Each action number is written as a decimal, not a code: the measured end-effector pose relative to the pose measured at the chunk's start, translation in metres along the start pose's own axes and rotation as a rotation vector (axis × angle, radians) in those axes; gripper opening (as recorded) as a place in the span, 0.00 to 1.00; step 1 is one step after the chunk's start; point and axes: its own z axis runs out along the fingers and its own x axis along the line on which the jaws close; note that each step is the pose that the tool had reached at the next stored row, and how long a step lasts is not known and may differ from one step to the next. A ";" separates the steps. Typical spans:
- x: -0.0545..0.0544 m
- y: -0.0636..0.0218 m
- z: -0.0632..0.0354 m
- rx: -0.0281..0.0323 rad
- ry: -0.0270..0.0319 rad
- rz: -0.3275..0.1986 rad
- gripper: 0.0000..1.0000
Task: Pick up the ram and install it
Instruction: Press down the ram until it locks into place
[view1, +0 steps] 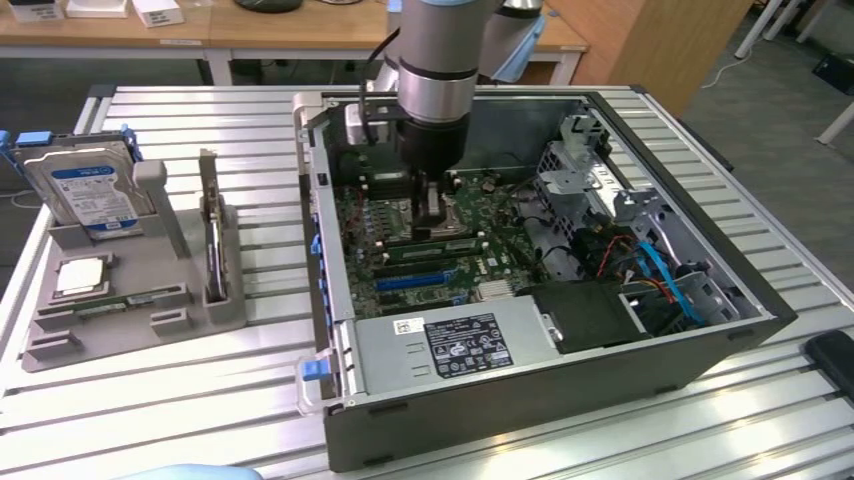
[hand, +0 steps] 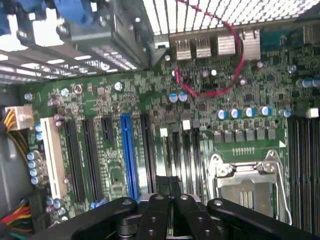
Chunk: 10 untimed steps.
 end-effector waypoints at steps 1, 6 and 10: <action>0.000 -0.0020 -0.0001 -0.0008 0.0000 0.000 0.10; -0.001 -0.0116 -0.0010 -0.0053 0.0006 0.000 0.10; -0.002 -0.0211 -0.0012 -0.0089 0.0010 -0.001 0.10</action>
